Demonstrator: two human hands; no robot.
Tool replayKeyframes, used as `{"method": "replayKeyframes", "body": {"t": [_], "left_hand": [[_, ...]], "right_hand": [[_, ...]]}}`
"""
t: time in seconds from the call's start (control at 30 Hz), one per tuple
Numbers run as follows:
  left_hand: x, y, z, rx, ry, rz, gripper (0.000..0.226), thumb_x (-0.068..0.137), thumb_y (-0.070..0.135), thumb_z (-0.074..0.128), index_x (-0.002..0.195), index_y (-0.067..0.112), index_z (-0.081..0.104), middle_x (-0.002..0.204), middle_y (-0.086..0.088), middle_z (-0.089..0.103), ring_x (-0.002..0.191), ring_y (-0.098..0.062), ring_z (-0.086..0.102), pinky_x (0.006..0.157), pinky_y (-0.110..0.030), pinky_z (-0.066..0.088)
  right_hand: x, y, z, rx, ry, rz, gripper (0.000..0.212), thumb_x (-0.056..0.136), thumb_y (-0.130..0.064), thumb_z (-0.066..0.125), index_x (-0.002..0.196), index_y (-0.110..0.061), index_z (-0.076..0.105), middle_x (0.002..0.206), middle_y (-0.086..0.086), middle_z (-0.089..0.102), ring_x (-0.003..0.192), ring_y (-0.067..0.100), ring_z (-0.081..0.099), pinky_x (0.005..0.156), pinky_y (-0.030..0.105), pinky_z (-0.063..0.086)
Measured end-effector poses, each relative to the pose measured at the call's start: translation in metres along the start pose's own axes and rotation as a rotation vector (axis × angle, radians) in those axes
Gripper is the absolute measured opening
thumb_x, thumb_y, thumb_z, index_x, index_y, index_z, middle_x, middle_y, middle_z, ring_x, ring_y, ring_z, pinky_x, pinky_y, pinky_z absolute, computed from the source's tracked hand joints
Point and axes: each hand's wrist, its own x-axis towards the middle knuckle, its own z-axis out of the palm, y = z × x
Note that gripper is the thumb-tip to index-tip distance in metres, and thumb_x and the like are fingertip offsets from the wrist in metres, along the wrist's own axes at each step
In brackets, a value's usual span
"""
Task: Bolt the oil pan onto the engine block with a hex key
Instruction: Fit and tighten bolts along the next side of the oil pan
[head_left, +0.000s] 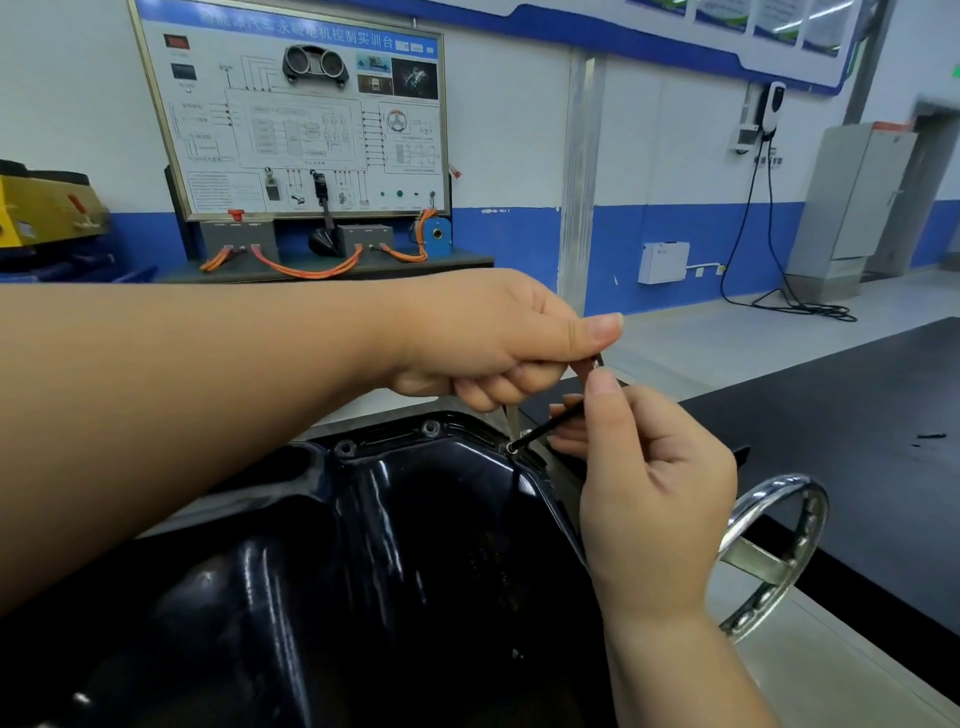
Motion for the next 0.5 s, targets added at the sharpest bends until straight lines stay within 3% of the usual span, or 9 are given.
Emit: {"method": "replayKeyframes", "body": {"t": [0.17,0.3,0.4,0.5], "left_hand": [[0.0022,0.0,-0.0025,-0.04,-0.05,-0.027,0.044,0.072,0.05,0.046,0.04,0.021,0.051,0.04,0.01,0.029,0.035,-0.004,0.016,0.037,-0.012,0.012],[0.0029,0.0008,-0.0035,-0.075,-0.038,-0.04,0.035,0.07,0.048,0.049,0.053,0.018,0.045,0.039,0.008,0.028,0.033,-0.004,0.017,0.036,-0.009,0.013],[0.0034,0.0014,-0.0031,-0.076,-0.034,-0.043,0.038,0.07,0.048,0.049,0.043,0.021,0.045,0.039,0.008,0.028,0.033,-0.003,0.017,0.036,-0.009,0.013],[0.0022,0.0035,-0.004,-0.049,-0.037,-0.064,0.042,0.071,0.048,0.048,0.04,0.02,0.046,0.039,0.009,0.028,0.033,-0.004,0.017,0.035,-0.01,0.014]], "right_hand": [[-0.0004,-0.0001,0.0002,0.009,-0.015,-0.027,0.052,0.084,-0.043,0.053,0.059,0.002,0.057,0.054,0.018,0.054,0.053,0.035,0.053,0.05,0.042,0.044],[-0.0007,-0.0007,0.0007,-0.003,-0.021,-0.063,0.053,0.085,-0.041,0.053,0.057,0.003,0.056,0.052,0.017,0.053,0.051,0.03,0.051,0.05,0.038,0.042],[-0.0008,-0.0001,0.0004,-0.005,-0.029,-0.073,0.048,0.085,-0.04,0.055,0.057,0.0,0.056,0.052,0.013,0.054,0.05,0.023,0.05,0.048,0.029,0.04],[-0.0005,0.0031,0.0006,-0.049,-0.061,-0.046,0.031,0.08,-0.031,0.064,0.06,-0.011,0.054,0.058,0.0,0.054,0.053,0.011,0.049,0.05,0.012,0.035]]}}
